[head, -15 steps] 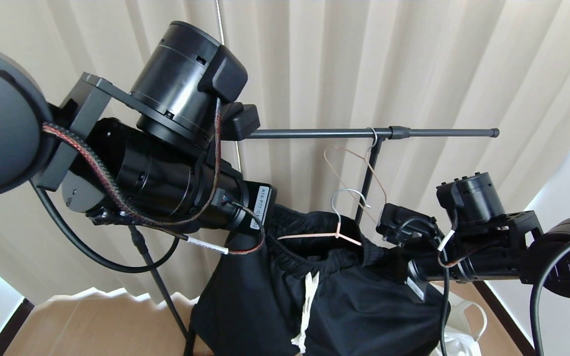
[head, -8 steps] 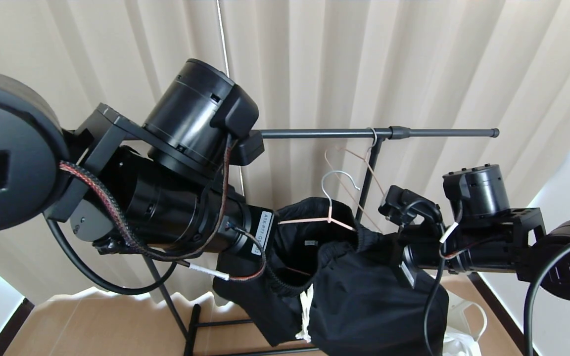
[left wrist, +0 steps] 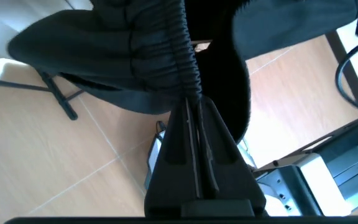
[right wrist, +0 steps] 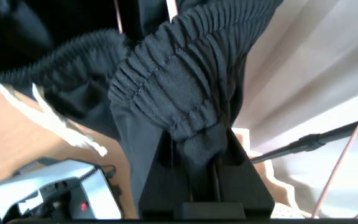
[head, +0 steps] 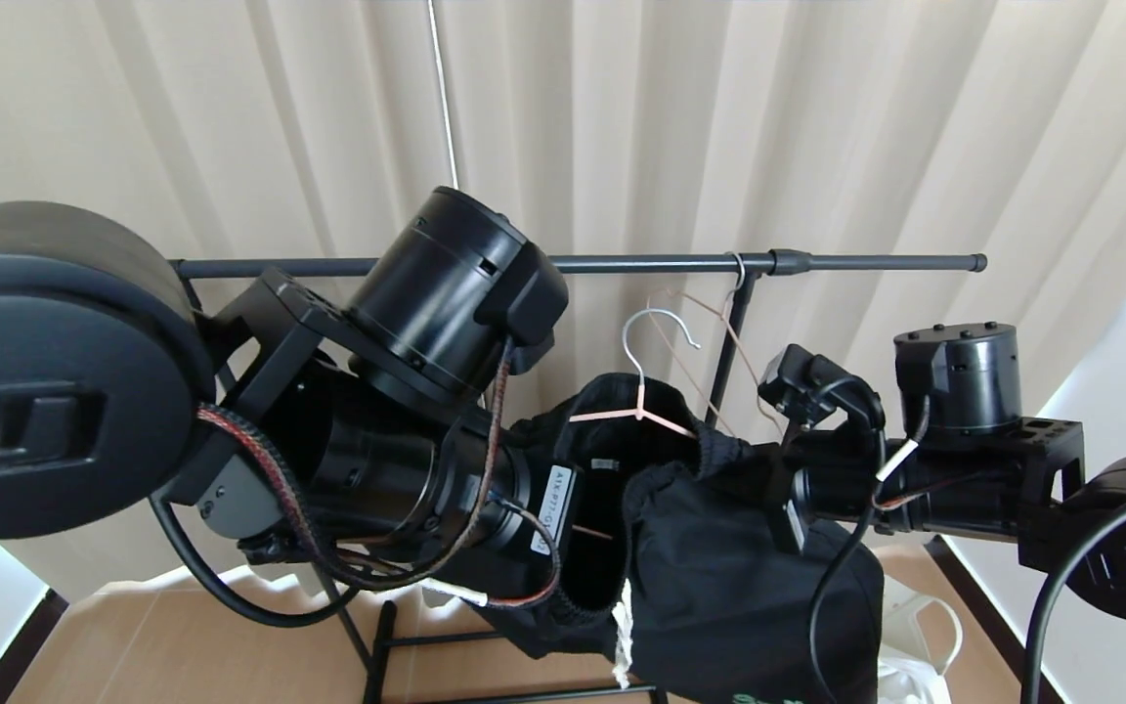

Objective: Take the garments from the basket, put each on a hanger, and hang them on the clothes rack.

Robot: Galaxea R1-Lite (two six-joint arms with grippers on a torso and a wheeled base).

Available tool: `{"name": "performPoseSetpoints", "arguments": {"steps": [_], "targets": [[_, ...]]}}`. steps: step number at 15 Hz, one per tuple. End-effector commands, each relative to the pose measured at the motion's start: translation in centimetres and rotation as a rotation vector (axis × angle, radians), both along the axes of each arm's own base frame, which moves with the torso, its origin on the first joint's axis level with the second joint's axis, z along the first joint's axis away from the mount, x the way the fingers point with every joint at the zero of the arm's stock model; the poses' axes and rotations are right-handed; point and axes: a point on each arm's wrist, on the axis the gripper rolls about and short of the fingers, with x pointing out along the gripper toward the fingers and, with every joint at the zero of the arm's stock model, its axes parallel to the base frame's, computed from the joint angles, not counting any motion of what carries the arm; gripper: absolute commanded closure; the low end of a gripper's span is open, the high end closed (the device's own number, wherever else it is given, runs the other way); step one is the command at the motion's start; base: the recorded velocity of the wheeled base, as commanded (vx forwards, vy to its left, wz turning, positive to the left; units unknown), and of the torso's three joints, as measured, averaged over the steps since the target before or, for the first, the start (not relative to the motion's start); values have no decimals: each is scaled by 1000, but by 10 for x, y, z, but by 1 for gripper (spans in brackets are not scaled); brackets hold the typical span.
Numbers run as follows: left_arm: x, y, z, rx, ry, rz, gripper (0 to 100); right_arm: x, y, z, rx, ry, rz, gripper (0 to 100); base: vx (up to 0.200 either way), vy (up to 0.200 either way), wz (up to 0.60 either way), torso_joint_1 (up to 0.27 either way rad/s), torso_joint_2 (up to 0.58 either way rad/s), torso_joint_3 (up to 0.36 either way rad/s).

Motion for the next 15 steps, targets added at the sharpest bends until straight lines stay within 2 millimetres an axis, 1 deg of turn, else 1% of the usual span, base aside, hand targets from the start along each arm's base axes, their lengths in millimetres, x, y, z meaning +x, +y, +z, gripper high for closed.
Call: {"name": "performPoseSetpoints", "arguments": {"steps": [1,3,6,9,15], "targets": [[3,-9,-10,16,27,4,100,-2,2,-2,15,2,4,100,0,0,0,0,0,0],[5,-11,-12,14,28,8,100,-3,3,-3,37,-4,-1,100,0,0,0,0,0,0],[8,-14,-13,-1,6,10,100,-7,4,-2,78,-22,55,100,0,0,0,0,0,0],[10,-15,-15,-1,4,12,100,-9,4,0,89,-45,59,100,0,0,0,0,0,0],[12,-18,-18,18,-1,22,100,-18,0,12,112,-80,61,100,0,0,0,0,0,0]]}}
